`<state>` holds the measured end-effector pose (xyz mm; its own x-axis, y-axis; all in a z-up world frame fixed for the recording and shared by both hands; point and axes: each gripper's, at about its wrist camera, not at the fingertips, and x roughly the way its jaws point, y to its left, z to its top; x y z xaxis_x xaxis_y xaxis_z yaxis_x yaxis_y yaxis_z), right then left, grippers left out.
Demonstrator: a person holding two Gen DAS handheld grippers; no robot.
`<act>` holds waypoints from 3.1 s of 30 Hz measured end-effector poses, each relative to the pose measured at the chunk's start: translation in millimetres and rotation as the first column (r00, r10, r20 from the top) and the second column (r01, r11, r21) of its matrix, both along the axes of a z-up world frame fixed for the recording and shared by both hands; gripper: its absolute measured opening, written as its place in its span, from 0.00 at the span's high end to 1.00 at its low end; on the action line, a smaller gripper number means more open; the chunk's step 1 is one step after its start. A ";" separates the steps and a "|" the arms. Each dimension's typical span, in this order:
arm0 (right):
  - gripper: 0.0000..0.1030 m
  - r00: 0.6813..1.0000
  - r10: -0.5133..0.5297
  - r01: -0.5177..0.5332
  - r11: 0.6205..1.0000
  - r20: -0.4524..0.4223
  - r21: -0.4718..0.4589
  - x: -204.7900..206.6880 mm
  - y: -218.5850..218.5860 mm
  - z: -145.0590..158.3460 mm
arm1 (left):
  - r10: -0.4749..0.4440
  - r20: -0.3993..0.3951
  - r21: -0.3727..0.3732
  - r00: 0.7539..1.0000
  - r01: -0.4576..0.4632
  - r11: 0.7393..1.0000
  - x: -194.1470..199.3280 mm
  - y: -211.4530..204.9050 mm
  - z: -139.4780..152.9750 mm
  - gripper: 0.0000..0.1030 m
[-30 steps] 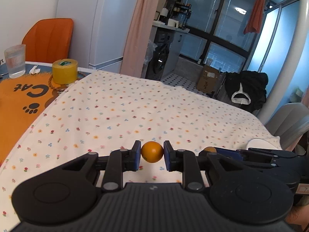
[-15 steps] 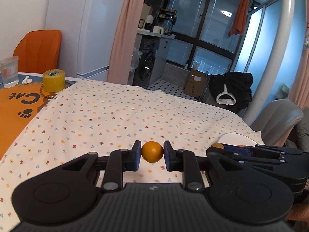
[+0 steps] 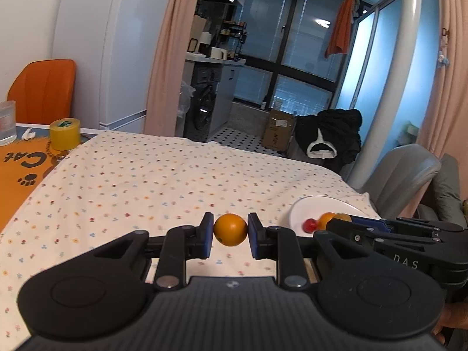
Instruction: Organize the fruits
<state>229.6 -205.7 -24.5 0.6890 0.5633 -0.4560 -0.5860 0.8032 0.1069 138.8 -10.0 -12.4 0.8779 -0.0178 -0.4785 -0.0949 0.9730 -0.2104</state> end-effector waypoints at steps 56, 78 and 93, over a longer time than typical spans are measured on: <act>0.55 0.981 -0.174 0.182 0.979 -0.088 0.087 16.2 -112.1 -31.3 | -0.256 -0.064 -0.005 0.965 0.256 0.967 58.3 -112.9 -27.2 0.73; 0.26 0.983 -0.160 0.167 0.983 -0.084 0.075 -11.3 -95.6 -21.0 | -0.159 -0.077 0.013 0.984 0.160 0.987 23.9 -78.8 -14.3 0.20; 0.00 0.987 -0.146 0.151 0.986 -0.068 0.071 -37.7 -77.7 -4.7 | -0.098 -0.093 0.055 0.991 0.104 0.993 -10.8 -55.2 -5.4 0.04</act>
<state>192.0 -283.4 -29.2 0.7391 0.4912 -0.4610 -0.4509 0.8691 0.2032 128.1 -65.1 -17.8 0.8263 -0.0730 -0.5585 -0.0116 0.9891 -0.1466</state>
